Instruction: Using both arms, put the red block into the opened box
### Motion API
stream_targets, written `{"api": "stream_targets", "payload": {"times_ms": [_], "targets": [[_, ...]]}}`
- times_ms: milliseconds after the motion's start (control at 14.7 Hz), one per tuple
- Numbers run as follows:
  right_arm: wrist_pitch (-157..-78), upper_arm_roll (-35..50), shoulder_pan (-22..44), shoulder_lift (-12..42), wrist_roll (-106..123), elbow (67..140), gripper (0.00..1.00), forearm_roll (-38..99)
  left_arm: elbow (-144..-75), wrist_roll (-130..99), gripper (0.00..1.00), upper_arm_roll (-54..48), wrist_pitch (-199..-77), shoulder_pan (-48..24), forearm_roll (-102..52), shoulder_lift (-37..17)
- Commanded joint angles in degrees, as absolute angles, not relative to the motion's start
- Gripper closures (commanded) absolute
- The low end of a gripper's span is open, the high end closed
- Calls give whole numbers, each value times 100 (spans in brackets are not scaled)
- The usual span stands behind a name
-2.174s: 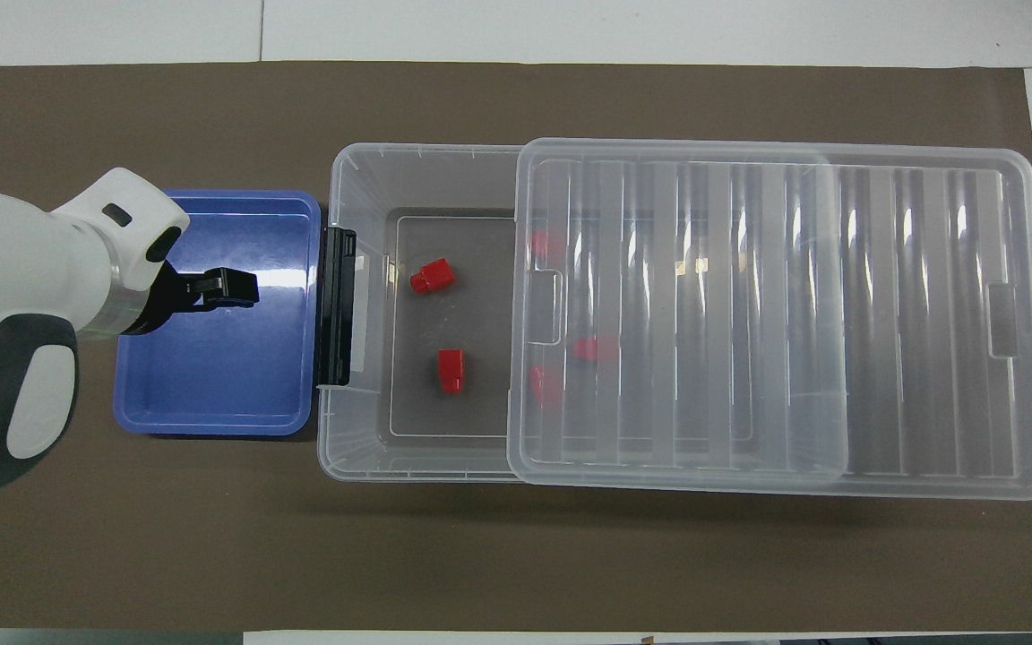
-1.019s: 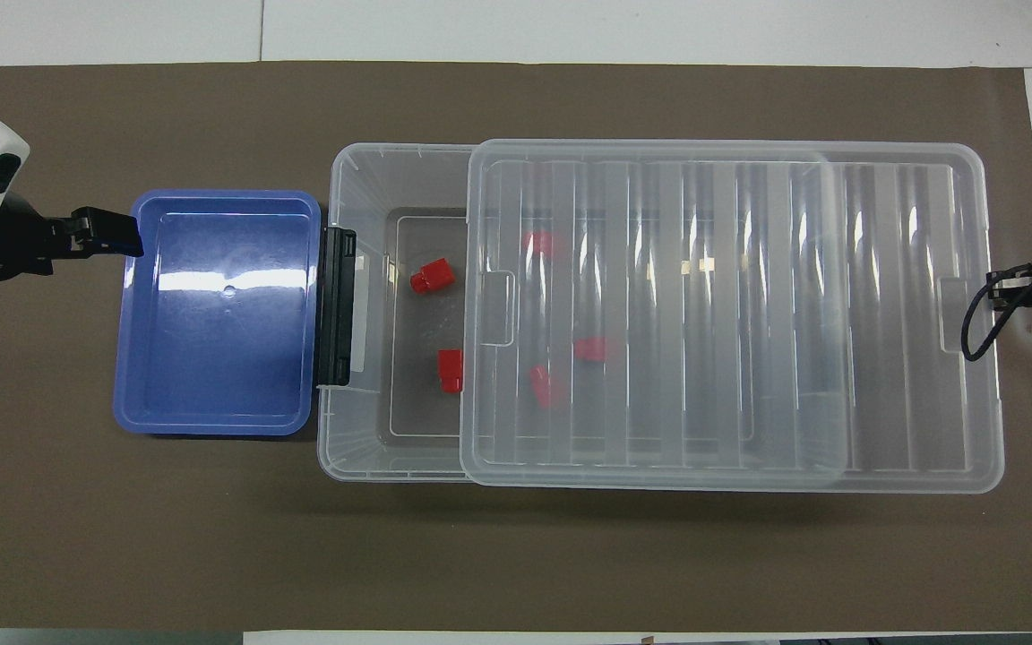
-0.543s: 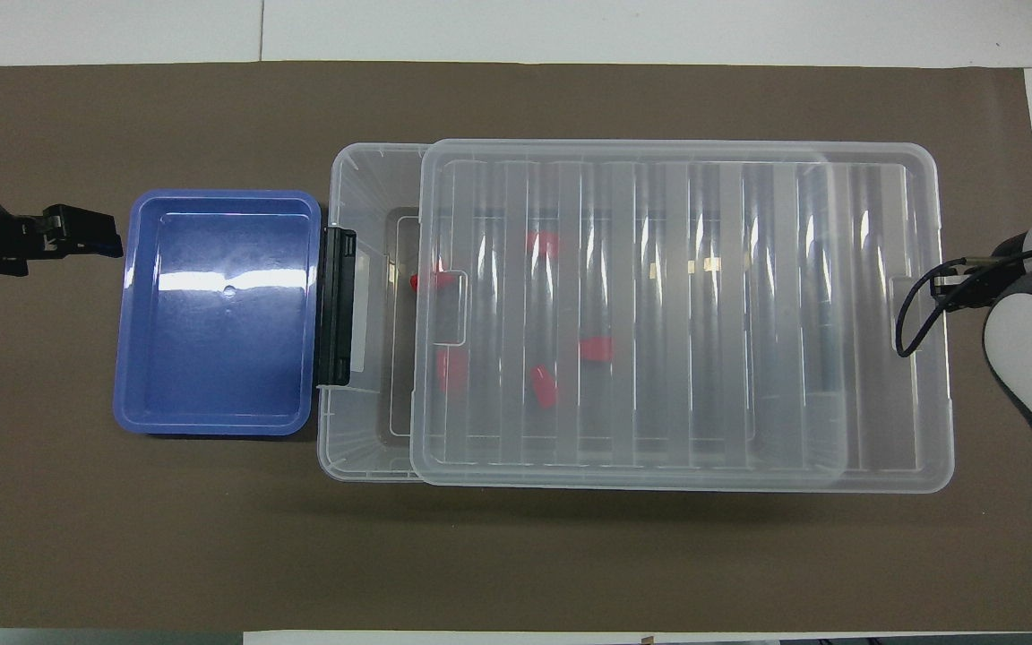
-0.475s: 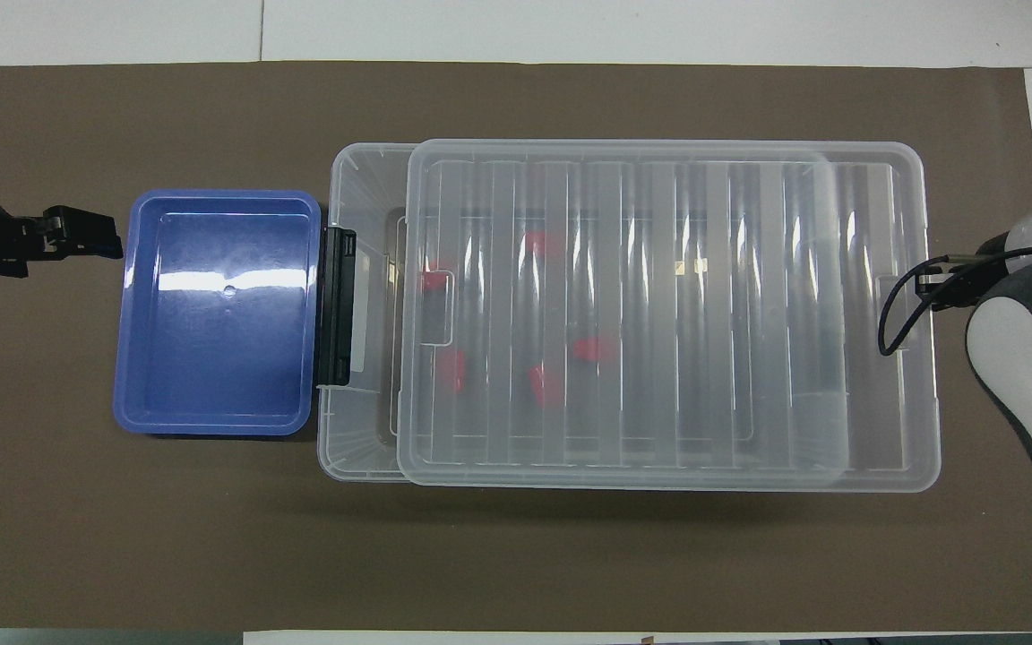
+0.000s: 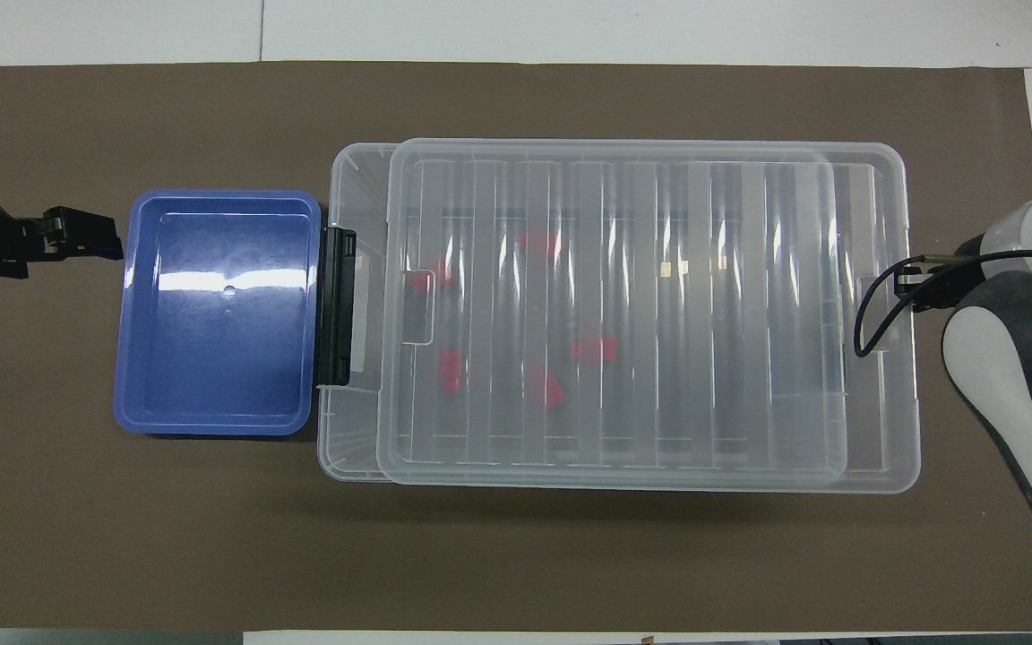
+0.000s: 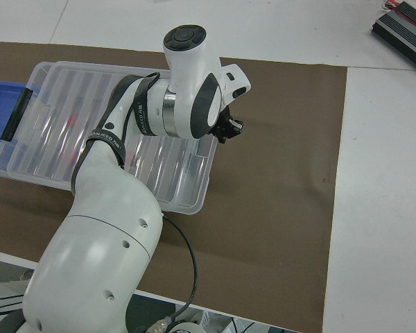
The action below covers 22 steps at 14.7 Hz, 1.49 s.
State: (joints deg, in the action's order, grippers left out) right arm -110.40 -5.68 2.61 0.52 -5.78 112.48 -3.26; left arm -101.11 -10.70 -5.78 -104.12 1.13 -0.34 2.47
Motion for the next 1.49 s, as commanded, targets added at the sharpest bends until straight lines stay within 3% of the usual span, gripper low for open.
{"api": "stream_targets", "payload": {"times_ms": [0,1426], "targets": [[-11153,-378,229,-88,-861,11435,100,-194,-10169,-1037,0,-624,-10345,185,-26,343],[-11153,-150,229,-123,-1230,11487,100,-79,-9896,-281,0,-633,-9782,158,44,343]]}}
